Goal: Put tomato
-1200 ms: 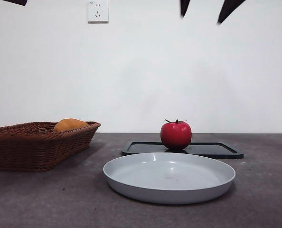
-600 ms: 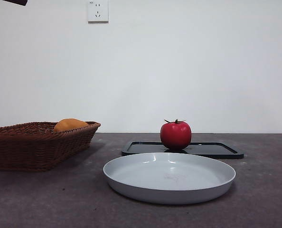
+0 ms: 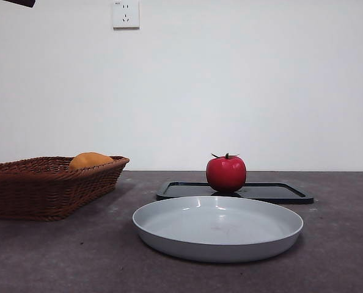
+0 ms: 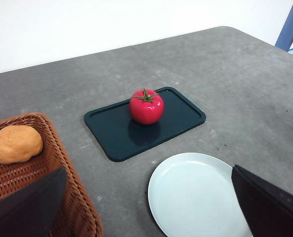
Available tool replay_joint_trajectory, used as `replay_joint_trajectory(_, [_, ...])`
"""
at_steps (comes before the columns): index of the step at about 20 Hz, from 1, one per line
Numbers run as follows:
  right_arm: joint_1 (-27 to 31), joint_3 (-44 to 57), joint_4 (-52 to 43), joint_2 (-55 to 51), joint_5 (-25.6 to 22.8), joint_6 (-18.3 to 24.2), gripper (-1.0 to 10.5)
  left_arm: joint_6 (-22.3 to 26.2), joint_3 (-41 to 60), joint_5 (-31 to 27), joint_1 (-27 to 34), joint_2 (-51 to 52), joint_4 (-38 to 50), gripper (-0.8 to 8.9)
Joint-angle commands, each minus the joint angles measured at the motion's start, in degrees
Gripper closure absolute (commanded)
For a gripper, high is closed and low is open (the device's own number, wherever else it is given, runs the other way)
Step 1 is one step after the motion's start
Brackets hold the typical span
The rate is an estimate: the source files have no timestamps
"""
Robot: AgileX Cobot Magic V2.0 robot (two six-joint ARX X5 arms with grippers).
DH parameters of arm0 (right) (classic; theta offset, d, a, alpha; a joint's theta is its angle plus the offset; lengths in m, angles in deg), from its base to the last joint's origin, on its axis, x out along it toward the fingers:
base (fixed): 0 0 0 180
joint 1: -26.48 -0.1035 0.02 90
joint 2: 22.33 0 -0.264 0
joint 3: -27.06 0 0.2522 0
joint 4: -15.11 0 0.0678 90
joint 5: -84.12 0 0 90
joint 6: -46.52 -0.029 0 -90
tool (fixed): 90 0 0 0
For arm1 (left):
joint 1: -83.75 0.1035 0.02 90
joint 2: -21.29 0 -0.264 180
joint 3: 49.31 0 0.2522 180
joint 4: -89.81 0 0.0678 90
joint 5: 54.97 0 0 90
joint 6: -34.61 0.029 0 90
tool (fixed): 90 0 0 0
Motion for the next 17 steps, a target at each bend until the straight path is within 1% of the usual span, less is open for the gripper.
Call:
replay_joint_trajectory(1, [-0.3, -0.8, -1.4, -0.1, 0.1, -1.1, 1.8, -0.3, -0.7, 0.1, -0.4, -0.3, 0.4, 0.62])
replay_joint_trajectory(9, [-0.3, -0.8, -5.3, -0.1, 0.1, -1.1, 1.8, -0.3, -0.7, 0.1, -0.4, -0.3, 0.4, 0.62])
replay_joint_trajectory(15, [-0.3, -0.8, -5.3, -0.1, 0.1, -1.1, 1.8, -0.6, -0.7, 0.1, -0.4, -0.3, 0.5, 0.62])
replay_joint_trajectory(16, [-0.3, -0.8, -5.4, -0.1, 0.1, -1.1, 1.8, -0.5, -0.7, 0.1, -0.4, -0.3, 0.4, 0.73])
replay_joint_trajectory(17, [-0.3, -0.8, -5.4, -0.1, 0.1, -1.1, 1.8, -0.5, -0.7, 0.0, -0.4, -0.3, 0.4, 1.46])
